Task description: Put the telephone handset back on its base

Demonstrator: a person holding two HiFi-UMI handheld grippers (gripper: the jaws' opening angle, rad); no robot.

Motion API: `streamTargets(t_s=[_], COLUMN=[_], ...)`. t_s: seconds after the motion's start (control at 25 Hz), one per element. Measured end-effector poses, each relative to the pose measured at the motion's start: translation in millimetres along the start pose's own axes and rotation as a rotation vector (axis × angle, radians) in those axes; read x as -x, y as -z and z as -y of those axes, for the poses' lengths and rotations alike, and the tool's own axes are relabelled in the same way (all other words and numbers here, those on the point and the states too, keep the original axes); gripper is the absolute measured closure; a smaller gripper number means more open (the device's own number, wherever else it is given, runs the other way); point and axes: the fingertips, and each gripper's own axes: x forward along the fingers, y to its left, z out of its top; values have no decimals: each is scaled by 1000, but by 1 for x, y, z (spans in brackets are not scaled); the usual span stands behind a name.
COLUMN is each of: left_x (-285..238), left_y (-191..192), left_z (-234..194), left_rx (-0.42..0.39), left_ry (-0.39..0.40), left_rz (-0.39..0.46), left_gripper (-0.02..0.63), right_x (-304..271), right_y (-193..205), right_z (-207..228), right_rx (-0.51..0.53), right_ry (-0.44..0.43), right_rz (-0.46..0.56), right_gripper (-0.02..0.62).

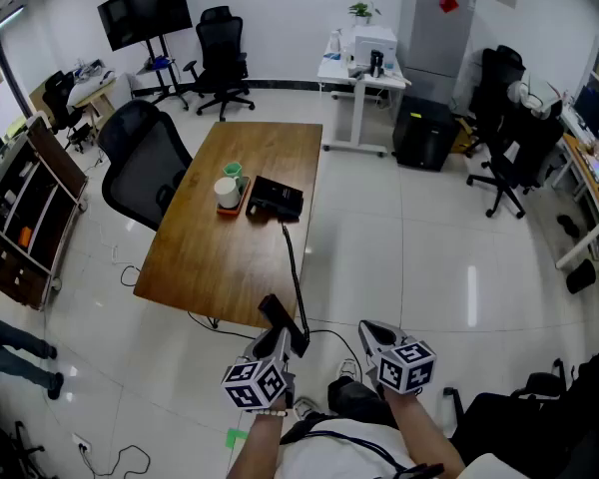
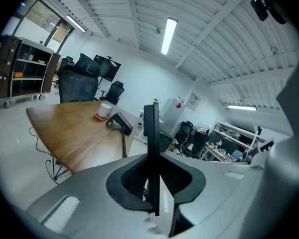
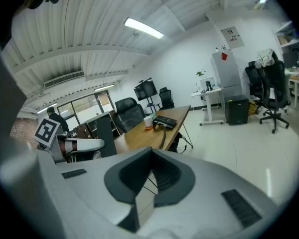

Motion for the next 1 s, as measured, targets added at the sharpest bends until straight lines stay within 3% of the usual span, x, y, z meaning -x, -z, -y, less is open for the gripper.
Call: streamTargets(t_s=[0.64, 1.0], left_x=[-52, -95], left_y=[-22, -48], left_z=[-1, 2], left_rx=[22, 52], left_ry=[-45, -82], left_rz=[4, 25], left_gripper=[540, 540], right_x=[-43, -73], right_y=[-35, -64], right_z=[38, 81], right_rx=[10, -12], right_ry=[-70, -117], right_rz=[-29, -25], right_gripper=[598, 598])
